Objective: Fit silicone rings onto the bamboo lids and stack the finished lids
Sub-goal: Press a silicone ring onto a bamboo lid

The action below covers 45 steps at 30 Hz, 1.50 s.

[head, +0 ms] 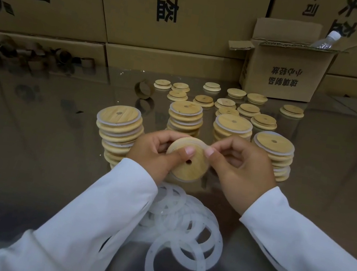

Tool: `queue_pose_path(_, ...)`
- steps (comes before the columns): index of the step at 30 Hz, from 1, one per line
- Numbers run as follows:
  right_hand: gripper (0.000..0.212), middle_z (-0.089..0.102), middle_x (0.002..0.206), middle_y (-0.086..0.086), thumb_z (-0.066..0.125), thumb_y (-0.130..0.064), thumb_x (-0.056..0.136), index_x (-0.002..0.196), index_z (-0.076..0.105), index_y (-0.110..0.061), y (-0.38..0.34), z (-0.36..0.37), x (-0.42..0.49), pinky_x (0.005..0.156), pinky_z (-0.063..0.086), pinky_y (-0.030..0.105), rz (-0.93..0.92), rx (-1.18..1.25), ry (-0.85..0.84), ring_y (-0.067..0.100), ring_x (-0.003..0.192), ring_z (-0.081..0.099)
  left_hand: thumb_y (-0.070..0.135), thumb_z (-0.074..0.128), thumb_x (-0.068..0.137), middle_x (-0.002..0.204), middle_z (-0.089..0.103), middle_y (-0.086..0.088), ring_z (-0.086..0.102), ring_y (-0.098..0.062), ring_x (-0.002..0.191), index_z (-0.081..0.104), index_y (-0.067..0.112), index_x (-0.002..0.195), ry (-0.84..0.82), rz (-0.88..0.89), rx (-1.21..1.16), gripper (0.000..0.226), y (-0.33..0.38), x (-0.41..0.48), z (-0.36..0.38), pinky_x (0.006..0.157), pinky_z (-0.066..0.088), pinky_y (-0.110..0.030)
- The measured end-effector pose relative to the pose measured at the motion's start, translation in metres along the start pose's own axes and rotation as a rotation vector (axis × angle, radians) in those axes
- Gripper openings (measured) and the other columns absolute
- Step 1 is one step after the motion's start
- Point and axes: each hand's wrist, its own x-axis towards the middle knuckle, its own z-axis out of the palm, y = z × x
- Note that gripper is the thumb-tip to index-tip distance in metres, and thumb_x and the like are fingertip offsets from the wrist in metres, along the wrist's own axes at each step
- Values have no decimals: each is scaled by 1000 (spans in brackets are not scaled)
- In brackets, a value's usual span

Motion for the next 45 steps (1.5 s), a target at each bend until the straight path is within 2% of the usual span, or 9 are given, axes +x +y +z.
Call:
queue_pose_path(4, 19, 66, 70, -6, 66, -11, 81, 65, 62, -22, 0, 0, 5, 71, 54, 31, 77, 59, -10, 11, 71, 63, 7, 67, 77, 80, 70, 3, 66, -5, 72, 67, 22, 84, -11, 70, 20, 17, 3, -1, 0, 61, 51, -16)
queue_pose_path(10, 20, 68, 68, -3, 66, -14, 81, 64, 62, -22, -4, -5, 6, 70, 54, 34, 90, 23, -30, 15, 72, 65, 7, 66, 78, 82, 69, 2, 64, -4, 72, 66, 23, 84, -24, 90, 26, 17, 6, 0, 0, 60, 50, -15)
queue_pose_path(15, 16, 67, 73, -7, 67, -14, 82, 71, 63, -25, -3, -7, 0, 73, 55, 28, 8, -42, -79, 12, 73, 65, 7, 65, 79, 79, 70, 1, 66, -8, 71, 66, 21, 84, -16, 39, 0, 15, 3, -1, -1, 62, 54, -21)
queue_pose_path(23, 19, 69, 67, -3, 65, -13, 83, 67, 65, -24, 0, -7, 2, 76, 54, 33, 210, 124, -88, 15, 71, 67, 6, 63, 80, 75, 70, 1, 66, -10, 69, 66, 17, 86, -9, -24, -58, 13, 1, -1, 1, 59, 54, -21)
queue_pose_path(27, 20, 69, 75, -4, 66, -17, 83, 65, 64, -26, 0, -11, 3, 80, 53, 36, 215, -4, -63, 18, 82, 66, 4, 64, 79, 76, 69, 1, 66, -6, 67, 65, 17, 85, -12, -1, -46, 13, 3, -2, 4, 56, 53, -19)
queue_pose_path(31, 22, 68, 72, -3, 66, -18, 82, 63, 62, -27, -2, -10, 2, 81, 54, 41, 176, -103, -1, 20, 77, 65, 4, 64, 79, 75, 69, 4, 65, -5, 67, 65, 17, 84, -13, 22, -44, 14, 3, -3, 5, 58, 54, -20)
queue_pose_path(38, 24, 67, 70, -7, 64, -11, 84, 67, 63, -29, -5, -9, -3, 69, 53, 27, 134, -85, -35, 7, 58, 65, 7, 63, 81, 79, 69, -1, 65, -8, 69, 65, 18, 86, 17, 0, -30, 12, 0, -1, 4, 58, 55, -22)
queue_pose_path(42, 24, 66, 67, -6, 67, -13, 82, 66, 61, -30, -4, -10, -4, 70, 53, 27, 119, -122, -39, 11, 62, 66, 6, 62, 82, 80, 69, -2, 65, -7, 68, 64, 17, 87, 12, -7, -19, 12, 0, -2, 4, 57, 55, -22)
queue_pose_path(45, 25, 64, 64, -6, 66, -11, 82, 66, 60, -29, -4, -9, -3, 65, 53, 23, 125, -104, -44, 4, 52, 62, 6, 62, 81, 80, 68, -2, 65, -5, 68, 63, 16, 87, 11, 17, -13, 12, 1, -2, 5, 59, 54, -20)
